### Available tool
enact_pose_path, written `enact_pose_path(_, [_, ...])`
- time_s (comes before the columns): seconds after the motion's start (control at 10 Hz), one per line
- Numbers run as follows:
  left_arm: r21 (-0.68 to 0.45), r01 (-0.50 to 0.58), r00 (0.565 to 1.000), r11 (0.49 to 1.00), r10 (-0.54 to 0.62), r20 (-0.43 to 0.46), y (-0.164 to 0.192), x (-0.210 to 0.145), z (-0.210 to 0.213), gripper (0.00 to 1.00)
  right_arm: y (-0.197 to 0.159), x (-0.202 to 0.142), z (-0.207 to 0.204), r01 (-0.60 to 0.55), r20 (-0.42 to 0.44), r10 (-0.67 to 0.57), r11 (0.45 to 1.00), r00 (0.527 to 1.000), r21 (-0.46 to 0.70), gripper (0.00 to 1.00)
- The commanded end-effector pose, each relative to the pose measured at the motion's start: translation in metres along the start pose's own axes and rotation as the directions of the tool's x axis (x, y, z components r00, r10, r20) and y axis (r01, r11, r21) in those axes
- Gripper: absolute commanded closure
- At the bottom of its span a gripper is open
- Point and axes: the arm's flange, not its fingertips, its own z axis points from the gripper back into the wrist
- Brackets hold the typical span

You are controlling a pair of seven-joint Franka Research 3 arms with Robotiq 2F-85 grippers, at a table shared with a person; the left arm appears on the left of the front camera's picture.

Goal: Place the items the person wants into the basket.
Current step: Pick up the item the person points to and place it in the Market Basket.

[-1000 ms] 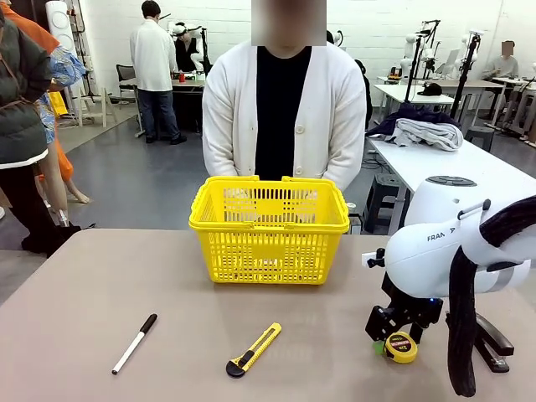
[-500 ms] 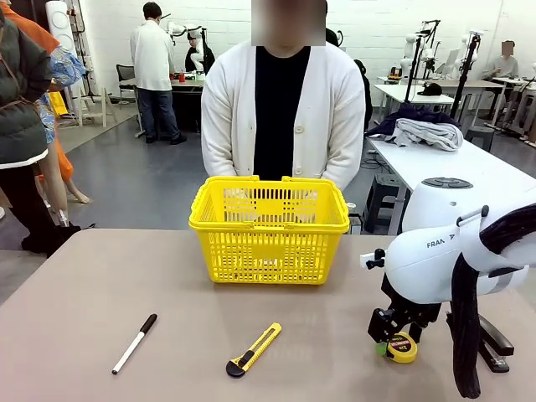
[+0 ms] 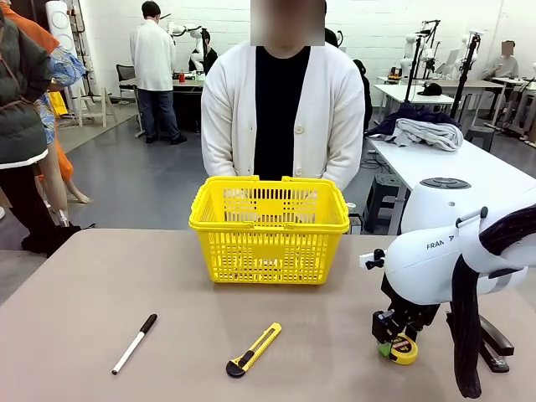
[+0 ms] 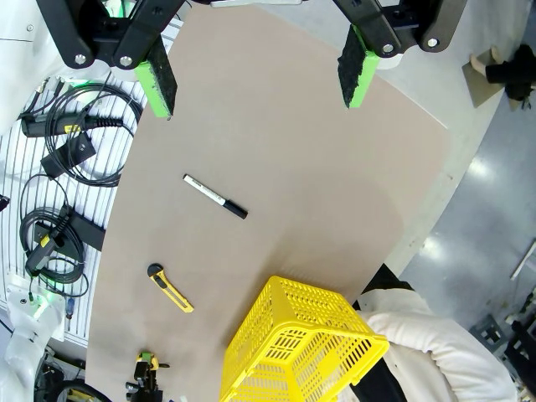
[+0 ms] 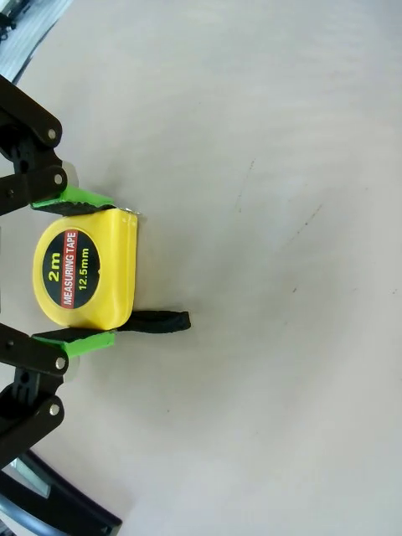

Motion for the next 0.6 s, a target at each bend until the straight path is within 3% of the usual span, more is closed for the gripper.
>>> enact_pose_path(0.0, [0.008, -0.013, 1.000, 1.000, 0.013, -0.010, 0.000, 0.001, 0.000, 0.00, 0.004, -0.025, -0.016, 0.001, 0.009, -0.001, 0.999, 1.000, -0.036, 0.80])
enact_pose_path(0.1, [0.008, -0.013, 1.000, 1.000, 0.013, -0.010, 0.000, 0.001, 0.000, 0.00, 0.004, -0.025, -0.015, 0.001, 0.008, -0.001, 0.999, 1.000, -0.035, 0.84])
enact_pose_path(0.2, [0.008, -0.013, 1.000, 1.000, 0.013, -0.010, 0.000, 0.001, 0.000, 0.00, 0.010, -0.030, 0.005, -0.008, 0.023, 0.008, 1.000, 1.000, -0.007, 0.96])
enact_pose_path(0.3, [0.008, -0.013, 1.000, 1.000, 0.013, -0.010, 0.000, 0.001, 0.000, 0.00, 0.020, -0.038, 0.040, -0.028, 0.040, 0.027, 0.999, 0.999, 0.027, 0.96])
enact_pose_path(0.5, [0.008, -0.013, 1.000, 1.000, 0.013, -0.010, 0.000, 0.001, 0.000, 0.00, 0.044, -0.058, 0.148, -0.076, 0.059, 0.077, 0.997, 0.995, -0.012, 0.96])
